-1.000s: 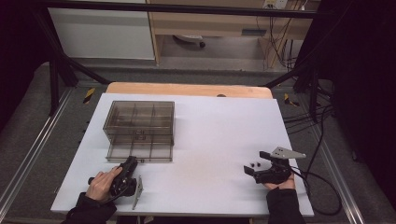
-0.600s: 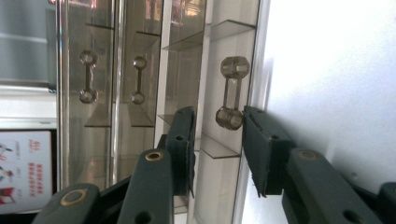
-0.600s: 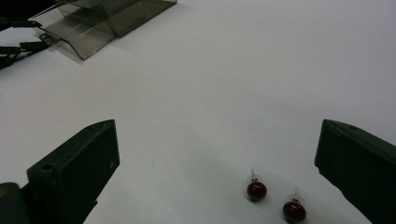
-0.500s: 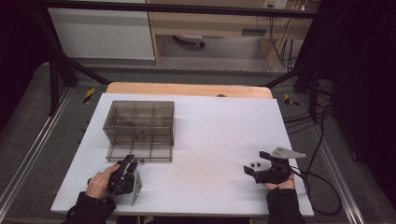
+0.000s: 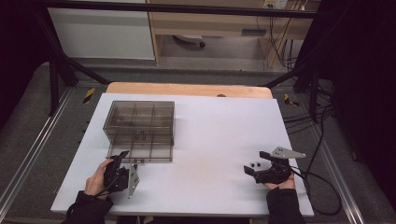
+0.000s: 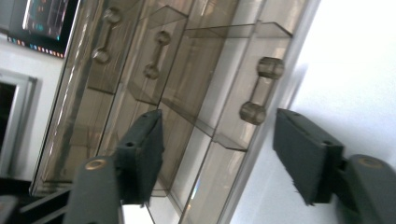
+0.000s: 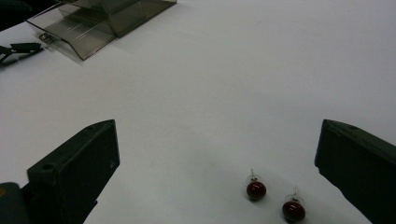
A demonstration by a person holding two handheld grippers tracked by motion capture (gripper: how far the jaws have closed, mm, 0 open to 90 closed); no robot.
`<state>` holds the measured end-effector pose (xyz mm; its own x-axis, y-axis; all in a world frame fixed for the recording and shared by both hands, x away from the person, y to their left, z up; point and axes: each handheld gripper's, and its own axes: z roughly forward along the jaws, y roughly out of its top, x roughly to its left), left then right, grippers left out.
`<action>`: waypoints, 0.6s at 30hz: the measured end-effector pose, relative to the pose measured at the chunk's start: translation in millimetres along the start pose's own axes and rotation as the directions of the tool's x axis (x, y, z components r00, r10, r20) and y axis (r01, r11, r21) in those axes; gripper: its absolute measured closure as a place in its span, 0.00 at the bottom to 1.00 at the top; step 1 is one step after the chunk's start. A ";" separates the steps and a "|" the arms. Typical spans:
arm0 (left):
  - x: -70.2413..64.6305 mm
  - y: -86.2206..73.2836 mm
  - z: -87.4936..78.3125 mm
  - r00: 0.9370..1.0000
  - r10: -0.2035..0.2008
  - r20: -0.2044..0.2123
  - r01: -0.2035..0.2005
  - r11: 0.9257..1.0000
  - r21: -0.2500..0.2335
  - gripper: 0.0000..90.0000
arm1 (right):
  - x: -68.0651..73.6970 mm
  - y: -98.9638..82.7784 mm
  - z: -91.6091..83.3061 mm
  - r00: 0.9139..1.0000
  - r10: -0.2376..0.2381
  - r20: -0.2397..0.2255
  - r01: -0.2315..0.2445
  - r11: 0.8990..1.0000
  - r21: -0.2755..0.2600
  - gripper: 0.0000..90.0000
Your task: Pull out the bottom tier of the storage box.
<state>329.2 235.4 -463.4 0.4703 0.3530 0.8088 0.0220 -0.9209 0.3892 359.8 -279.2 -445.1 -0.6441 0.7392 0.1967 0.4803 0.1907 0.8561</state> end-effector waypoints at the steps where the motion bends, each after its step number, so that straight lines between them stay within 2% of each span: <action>1: 1.6 0.0 -0.5 1.000 -0.020 0.006 0.020 1.000 -0.002 0.34 | 0.0 0.0 0.1 1.000 -0.001 0.001 0.001 1.000 0.000 0.00; 4: 6.4 0.1 -3.0 0.996 -0.079 0.028 0.079 0.997 -0.009 0.31 | -0.1 0.0 0.0 1.000 -0.001 0.000 0.001 1.000 0.002 0.00; 6: 10.0 -0.1 -4.7 0.989 -0.140 0.052 0.142 0.990 -0.023 0.29 | -0.1 0.0 -0.1 1.000 0.000 0.001 0.000 1.000 0.001 0.00; 9: 14.7 -0.8 -7.0 0.976 -0.203 0.082 0.206 0.978 -0.028 0.25 | -0.2 0.1 -0.2 1.000 -0.001 0.001 0.001 1.000 0.001 0.00; 12: 19.2 -2.0 -9.6 0.955 -0.275 0.115 0.280 0.959 -0.033 0.25 | -0.1 0.3 -0.5 1.000 0.003 0.000 -0.003 1.000 0.001 0.01; 13: 20.3 -2.4 -10.1 0.949 -0.289 0.124 0.296 0.955 -0.033 0.24 | -0.2 0.3 -0.5 1.000 0.002 0.000 -0.002 1.000 0.001 0.01; 14: 22.1 -3.0 -11.0 0.939 -0.314 0.138 0.321 0.947 -0.033 0.24 | -0.2 0.3 -0.6 1.000 0.003 0.000 -0.003 1.000 0.002 0.01; 18: 26.1 -4.9 -13.3 0.912 -0.369 0.177 0.380 0.925 -0.030 0.22 | -0.5 0.4 -0.9 1.000 0.001 0.001 -0.001 1.000 0.003 0.01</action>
<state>329.6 251.4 -438.3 0.5774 0.6327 0.5160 0.1726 -0.7124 0.6802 359.8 -280.0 -444.4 -0.6428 0.7403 0.1968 0.4826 0.1918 0.8546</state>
